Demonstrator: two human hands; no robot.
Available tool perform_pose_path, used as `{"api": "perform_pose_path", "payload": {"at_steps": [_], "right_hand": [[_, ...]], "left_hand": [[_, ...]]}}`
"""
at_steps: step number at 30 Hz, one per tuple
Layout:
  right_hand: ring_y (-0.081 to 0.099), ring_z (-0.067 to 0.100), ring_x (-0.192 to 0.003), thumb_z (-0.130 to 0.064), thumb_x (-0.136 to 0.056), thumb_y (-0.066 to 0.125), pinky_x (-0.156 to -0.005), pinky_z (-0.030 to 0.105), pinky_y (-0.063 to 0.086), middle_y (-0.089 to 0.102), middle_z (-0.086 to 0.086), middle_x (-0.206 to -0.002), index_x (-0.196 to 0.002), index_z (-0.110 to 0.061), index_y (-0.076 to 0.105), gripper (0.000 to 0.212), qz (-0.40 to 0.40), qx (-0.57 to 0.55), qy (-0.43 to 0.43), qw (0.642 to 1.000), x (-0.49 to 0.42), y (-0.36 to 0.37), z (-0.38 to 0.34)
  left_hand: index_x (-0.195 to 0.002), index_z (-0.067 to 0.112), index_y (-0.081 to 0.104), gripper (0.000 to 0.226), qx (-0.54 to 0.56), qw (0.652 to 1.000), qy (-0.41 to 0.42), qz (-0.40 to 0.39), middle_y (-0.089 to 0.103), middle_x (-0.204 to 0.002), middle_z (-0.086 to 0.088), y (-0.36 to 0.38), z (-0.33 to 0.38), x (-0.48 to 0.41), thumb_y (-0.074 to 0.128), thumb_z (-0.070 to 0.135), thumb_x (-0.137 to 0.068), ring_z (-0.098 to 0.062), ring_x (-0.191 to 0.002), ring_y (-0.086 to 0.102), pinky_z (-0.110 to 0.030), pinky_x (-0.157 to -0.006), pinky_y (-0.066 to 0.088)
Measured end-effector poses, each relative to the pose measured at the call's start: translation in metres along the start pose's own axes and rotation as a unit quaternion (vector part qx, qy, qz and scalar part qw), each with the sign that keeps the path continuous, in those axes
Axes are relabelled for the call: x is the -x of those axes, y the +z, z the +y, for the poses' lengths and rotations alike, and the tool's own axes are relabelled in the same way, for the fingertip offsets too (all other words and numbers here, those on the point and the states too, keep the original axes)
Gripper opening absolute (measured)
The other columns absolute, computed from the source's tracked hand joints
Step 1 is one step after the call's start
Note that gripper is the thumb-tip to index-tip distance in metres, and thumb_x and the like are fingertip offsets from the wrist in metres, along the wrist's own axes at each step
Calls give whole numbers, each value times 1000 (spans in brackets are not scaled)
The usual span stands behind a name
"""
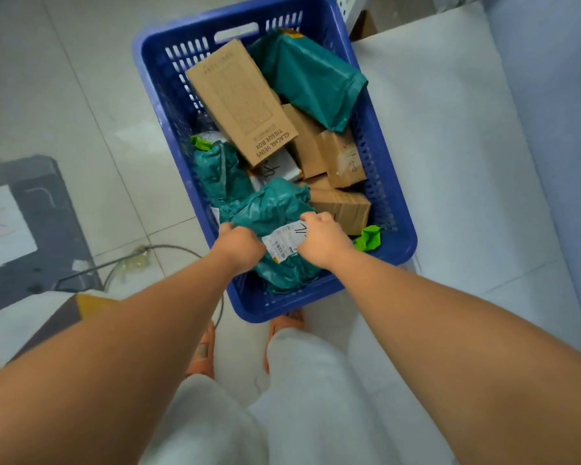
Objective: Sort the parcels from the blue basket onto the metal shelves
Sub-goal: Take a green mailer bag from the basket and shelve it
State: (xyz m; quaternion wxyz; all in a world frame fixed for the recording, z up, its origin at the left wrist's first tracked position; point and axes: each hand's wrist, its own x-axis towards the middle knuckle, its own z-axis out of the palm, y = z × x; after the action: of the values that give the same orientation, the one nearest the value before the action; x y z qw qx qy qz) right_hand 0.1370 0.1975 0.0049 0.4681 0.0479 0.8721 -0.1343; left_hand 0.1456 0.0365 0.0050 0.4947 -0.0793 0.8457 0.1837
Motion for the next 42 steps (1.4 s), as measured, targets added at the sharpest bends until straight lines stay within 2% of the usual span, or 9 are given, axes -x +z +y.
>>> {"api": "perform_pose_path", "payload": {"at_steps": [6,10,18,25,30,33,36,38,42], "right_hand": [[24,33,-137,-18,-91,57,-102,45,40,-7,1,-160,-126,-19,56,35,24,54,-16,998,-17,7,3],[14,28,-141,-21,-89,56,-107,46,33,-6,-4,-161,-122,-24,60,33,24,45,-43,998,-25,8,2],[5,31,-143,-24,-92,52,-111,46,22,2,6,-159,-113,-20,60,22,103,39,-8,994,-17,1,-13],[-2,35,-145,-22,-90,57,-115,50,12,2,5,-160,-147,-34,19,69,83,111,-73,988,-5,-51,-37],[5,35,-144,-24,-96,49,-114,49,11,20,1,-157,-101,-31,52,8,148,-14,-31,988,19,-90,-58],[14,34,-142,-27,-97,44,-113,51,13,33,-1,-150,-93,-29,53,10,173,-9,-60,983,39,-109,-65],[49,31,-106,-25,-95,47,-88,42,38,54,7,-101,-68,-21,41,28,229,-157,-80,957,65,-131,-78],[53,28,-88,-24,-96,49,-73,36,40,55,4,-85,-70,-20,47,26,252,-278,-76,924,88,-146,-85],[61,31,-95,-25,-97,46,-87,43,51,65,12,-104,-106,-11,62,24,276,-418,-24,866,136,-173,-90]], "left_hand": [[-124,20,58,32,-44,999,3,32,2,-158,-15,7,-3,-13,45,31,-97,-36,-143,8,-44,-109,27],[-136,18,48,41,-4,1000,-4,12,14,-158,-9,11,2,-19,41,32,-97,-21,-147,1,-38,-112,14],[-145,6,31,61,20,995,80,63,17,-155,0,12,-1,-1,50,28,-91,-30,-139,17,-37,-110,23],[-147,6,26,67,-128,953,219,165,19,-154,-1,-39,0,27,50,26,-88,-26,-136,17,-31,-114,17],[-140,0,41,66,-207,904,302,220,38,-146,-7,-83,19,55,43,30,-81,-30,-131,32,-29,-112,15],[-140,2,41,60,-212,888,307,267,37,-147,-6,-109,31,76,45,25,-85,-30,-132,30,-28,-111,11],[-149,10,24,63,-195,884,298,304,17,-157,1,-132,43,102,45,22,-90,-26,-138,19,-31,-115,12],[-152,17,11,71,-187,884,281,322,0,-160,3,-145,49,123,46,21,-91,-27,-142,9,-35,-117,12],[-152,28,4,78,-122,904,198,359,-9,-160,-5,-175,47,162,53,30,-91,-31,-145,2,-41,-118,11]]}}
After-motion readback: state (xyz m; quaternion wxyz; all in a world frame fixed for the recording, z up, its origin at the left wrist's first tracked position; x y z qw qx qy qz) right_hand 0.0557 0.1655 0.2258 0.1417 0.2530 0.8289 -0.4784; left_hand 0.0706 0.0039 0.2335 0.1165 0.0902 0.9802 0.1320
